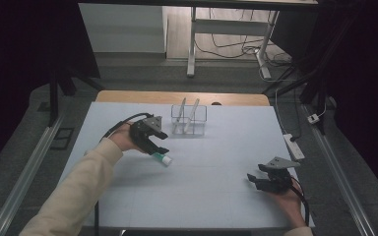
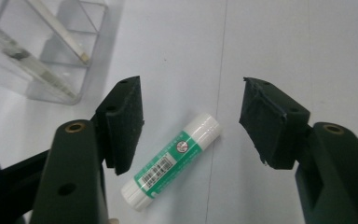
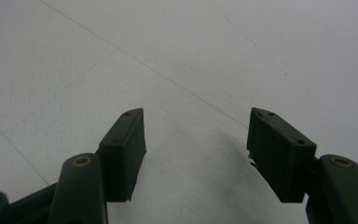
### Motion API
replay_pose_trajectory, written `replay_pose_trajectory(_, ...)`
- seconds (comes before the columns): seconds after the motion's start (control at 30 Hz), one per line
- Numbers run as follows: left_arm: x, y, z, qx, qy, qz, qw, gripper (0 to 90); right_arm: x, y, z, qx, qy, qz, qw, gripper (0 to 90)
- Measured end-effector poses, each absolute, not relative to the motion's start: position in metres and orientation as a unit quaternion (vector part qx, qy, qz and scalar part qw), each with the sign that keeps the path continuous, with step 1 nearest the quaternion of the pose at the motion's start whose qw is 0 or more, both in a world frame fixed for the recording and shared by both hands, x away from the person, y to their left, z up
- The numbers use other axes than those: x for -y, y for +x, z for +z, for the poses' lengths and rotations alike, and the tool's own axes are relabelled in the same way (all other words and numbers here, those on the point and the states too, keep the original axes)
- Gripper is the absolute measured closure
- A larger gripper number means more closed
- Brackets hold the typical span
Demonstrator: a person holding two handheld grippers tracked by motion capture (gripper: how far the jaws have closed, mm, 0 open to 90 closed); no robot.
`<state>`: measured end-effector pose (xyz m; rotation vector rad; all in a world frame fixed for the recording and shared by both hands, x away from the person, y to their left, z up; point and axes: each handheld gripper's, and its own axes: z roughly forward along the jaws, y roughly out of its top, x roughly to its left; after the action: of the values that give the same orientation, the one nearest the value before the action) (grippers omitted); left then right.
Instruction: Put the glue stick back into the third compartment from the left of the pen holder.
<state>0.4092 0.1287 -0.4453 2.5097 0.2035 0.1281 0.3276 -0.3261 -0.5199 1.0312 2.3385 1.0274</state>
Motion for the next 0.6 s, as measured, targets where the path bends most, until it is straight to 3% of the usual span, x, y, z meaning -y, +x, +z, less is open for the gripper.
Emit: replay_pose_trajectory(0.6,-0.112,0.410,-0.462,-0.041,0.968,0.034,0.247,33.7,0.325,0.328,-0.521,-0.836,0.365,0.364,0.190,36.2)
